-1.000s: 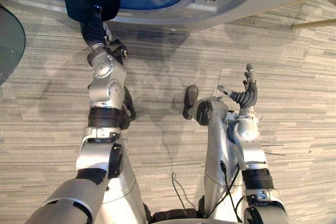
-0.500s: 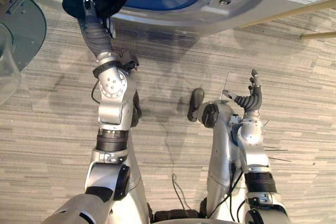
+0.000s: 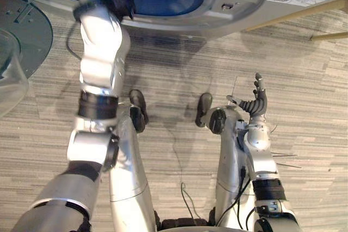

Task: Pick up the laundry basket with both hands and put the clothes into the washing machine.

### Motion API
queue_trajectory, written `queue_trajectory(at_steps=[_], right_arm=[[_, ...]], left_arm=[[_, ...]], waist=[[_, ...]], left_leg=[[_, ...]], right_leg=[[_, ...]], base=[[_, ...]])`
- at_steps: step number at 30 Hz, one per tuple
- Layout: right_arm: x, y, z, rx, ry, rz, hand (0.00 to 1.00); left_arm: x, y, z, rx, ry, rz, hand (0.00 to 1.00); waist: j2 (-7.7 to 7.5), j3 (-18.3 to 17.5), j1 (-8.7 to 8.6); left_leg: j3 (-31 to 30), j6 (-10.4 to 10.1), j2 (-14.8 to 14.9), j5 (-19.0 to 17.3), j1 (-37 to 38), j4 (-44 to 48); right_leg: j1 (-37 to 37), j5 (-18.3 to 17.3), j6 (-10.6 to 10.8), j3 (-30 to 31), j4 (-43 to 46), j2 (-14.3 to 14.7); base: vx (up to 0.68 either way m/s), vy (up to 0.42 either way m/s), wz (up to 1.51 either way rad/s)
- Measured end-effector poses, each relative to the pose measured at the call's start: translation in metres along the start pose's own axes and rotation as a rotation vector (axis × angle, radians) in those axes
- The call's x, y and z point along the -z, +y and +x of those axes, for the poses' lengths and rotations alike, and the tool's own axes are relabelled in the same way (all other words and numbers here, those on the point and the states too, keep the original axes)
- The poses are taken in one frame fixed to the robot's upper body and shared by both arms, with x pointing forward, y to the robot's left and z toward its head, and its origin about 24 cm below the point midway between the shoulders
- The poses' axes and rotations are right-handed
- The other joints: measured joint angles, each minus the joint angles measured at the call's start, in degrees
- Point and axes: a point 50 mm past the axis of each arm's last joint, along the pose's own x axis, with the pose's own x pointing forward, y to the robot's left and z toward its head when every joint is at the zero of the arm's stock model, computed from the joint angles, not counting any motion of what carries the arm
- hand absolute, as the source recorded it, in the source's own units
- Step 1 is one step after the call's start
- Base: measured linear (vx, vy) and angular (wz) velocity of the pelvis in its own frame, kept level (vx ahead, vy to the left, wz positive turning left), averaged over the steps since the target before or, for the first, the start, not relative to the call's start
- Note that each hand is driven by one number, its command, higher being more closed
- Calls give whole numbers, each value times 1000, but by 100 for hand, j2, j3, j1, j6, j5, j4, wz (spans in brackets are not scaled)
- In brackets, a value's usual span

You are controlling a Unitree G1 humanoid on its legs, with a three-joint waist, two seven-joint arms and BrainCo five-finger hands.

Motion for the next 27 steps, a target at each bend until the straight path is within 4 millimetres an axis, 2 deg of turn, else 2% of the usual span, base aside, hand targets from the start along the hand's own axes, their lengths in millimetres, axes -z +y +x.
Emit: queue_trajectory(at_steps=[2, 6, 12, 14, 18, 19, 22, 25, 27], right_arm=[[-1, 0, 0, -4, -9, 7, 0], [-3, 0, 1, -11, -28, 14, 0], [-4, 1, 1, -28, -45, 21, 0], [-5, 3, 1, -45, -48, 21, 0], [-5, 7, 0, -77, -49, 22, 0], [-5, 8, -1, -87, -48, 22, 0], [-5, 12, -3, -107, -44, 20, 0], [-1, 13, -6, -112, -29, 14, 0], [3, 11, -8, -110, -10, 8, 0]], left_arm=[[-5, -5, 17, 39, -31, 148, 0], [-8, -14, 33, 126, -87, 427, 0], [-3, -29, 38, 247, -145, 800, 0], [3, -29, 38, 284, -124, 859, 0], [9, -27, 37, 300, -82, 863, 0], [9, -25, 38, 290, -67, 837, 0], [11, -14, 35, 251, -31, 743, 0], [22, -4, 16, 215, 1, 627, 0], [47, 20, -11, 167, 95, 551, 0]], waist=[[-1, -1, -40], [-3, -2, -123], [-14, -8, -191], [-14, -8, -225], [-31, -19, -260], [-74, -44, -253], [-75, -45, -276], [-79, -56, -272], [-81, -62, -246]], left_leg=[[3, 1, 6, -1, -30, 4], [3, 5, 6, -3, -86, 37], [14, 105, 95, -74, -101, 235], [3, 123, 97, -84, -100, 299], [12, 155, 86, -103, -19, 398], [59, 160, 75, -105, 49, 395], [101, 165, 45, -108, 265, 321], [134, 146, -8, -95, 565, 151], [175, 92, -32, -61, 969, -126]], right_leg=[[-26, 7, 1, 0, -13, 8], [-70, 14, 10, 1, -13, 12], [-66, 45, 38, 16, 67, 78], [-50, 50, 51, 23, 114, 77], [32, 26, 87, 81, 229, 54], [54, 8, 109, 144, 267, 41], [244, -16, 105, 156, 254, -12], [520, -58, 80, 148, 175, -56], [907, -75, 49, 93, -39, -90]], base=[[47, 16, -4], [28, 10, -2], [6, 14, -9], [0, 0, 0], [-12, 0, 5], [-16, -8, 8], [-5, -20, 12], [30, -38, 16], [65, -53, 12]])
